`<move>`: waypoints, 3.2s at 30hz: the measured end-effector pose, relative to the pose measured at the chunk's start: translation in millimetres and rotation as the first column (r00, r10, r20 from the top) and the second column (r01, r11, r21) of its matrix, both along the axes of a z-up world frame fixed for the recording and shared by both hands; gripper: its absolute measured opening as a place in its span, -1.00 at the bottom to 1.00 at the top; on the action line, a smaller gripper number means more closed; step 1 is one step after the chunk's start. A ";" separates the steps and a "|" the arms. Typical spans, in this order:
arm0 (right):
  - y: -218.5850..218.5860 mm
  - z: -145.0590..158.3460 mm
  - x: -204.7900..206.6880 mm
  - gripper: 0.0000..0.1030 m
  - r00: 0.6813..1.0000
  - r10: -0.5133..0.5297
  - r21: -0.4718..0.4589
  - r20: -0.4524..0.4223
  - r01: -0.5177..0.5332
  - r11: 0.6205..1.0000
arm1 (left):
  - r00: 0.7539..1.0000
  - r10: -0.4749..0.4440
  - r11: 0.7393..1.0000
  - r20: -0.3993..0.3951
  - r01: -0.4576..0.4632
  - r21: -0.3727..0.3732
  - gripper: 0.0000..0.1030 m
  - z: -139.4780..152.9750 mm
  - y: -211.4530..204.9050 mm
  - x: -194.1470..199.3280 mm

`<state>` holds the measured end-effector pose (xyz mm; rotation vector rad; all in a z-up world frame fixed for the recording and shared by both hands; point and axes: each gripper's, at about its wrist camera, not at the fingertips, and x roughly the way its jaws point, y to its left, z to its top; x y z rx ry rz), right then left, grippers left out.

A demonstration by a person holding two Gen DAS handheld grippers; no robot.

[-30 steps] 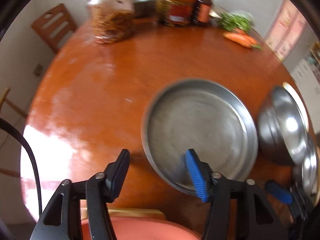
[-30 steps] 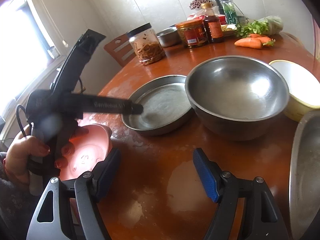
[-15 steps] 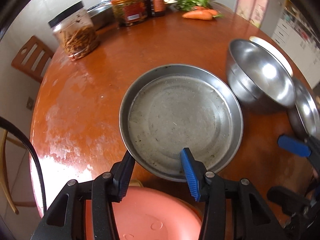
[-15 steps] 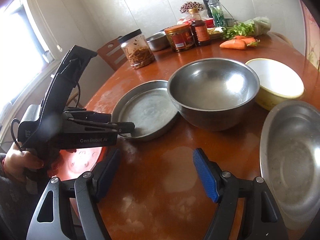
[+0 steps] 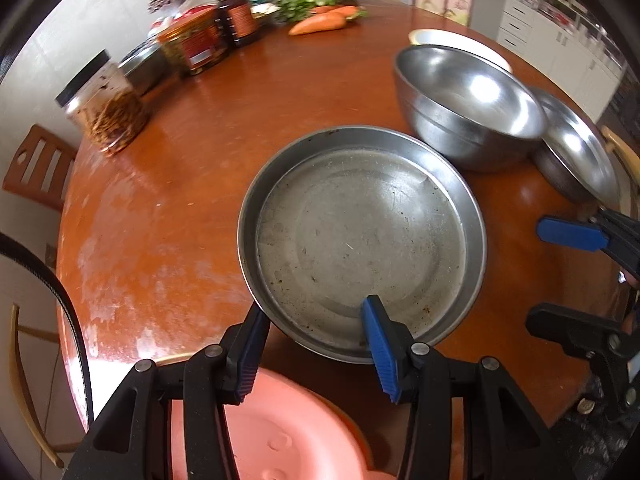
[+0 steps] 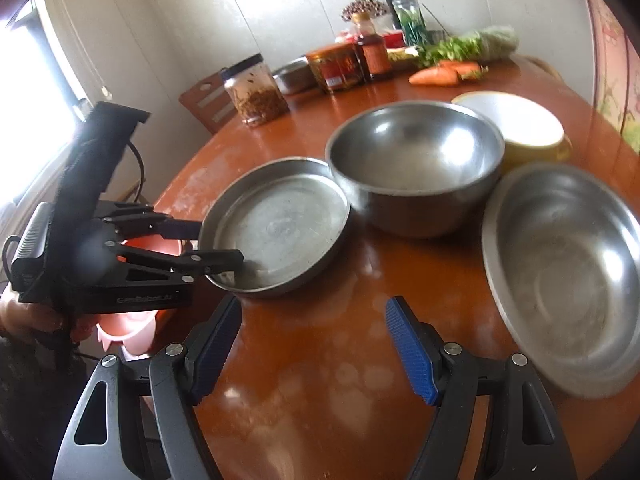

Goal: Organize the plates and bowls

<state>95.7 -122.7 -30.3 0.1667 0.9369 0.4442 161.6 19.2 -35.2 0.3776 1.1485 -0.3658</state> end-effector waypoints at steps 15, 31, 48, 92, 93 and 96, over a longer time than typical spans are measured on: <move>-21.3 -0.2 -15.7 0.27 0.999 0.003 -0.082 0.046 0.001 0.997 | 0.993 -0.114 0.993 -0.010 0.113 -0.040 -0.04 -6.3 -39.2 -59.8; -31.7 -9.0 -27.4 -0.34 0.993 0.072 -0.182 0.096 -0.053 0.982 | 0.998 0.061 0.993 0.027 -0.058 -0.102 -0.05 -8.4 -43.5 -88.6; -30.8 -12.6 -24.8 -0.49 0.983 0.085 -0.205 0.161 -0.051 0.977 | 0.938 0.327 0.933 0.118 -0.301 -0.195 -0.05 -11.6 -49.9 -101.5; -43.7 1.4 -40.8 -0.53 0.968 0.105 -0.149 0.226 -0.072 0.986 | 0.845 0.500 0.837 0.189 -0.416 -0.355 -0.23 9.2 -39.4 -122.8; -43.8 3.8 -41.5 -0.53 0.967 0.103 -0.152 0.233 -0.069 0.986 | 0.845 0.499 0.838 0.192 -0.414 -0.356 -0.23 10.7 -39.5 -122.9; -43.6 12.6 -45.4 -0.53 0.962 0.104 -0.159 0.252 -0.064 0.985 | 0.840 0.502 0.836 0.205 -0.411 -0.363 -0.23 17.8 -39.3 -126.2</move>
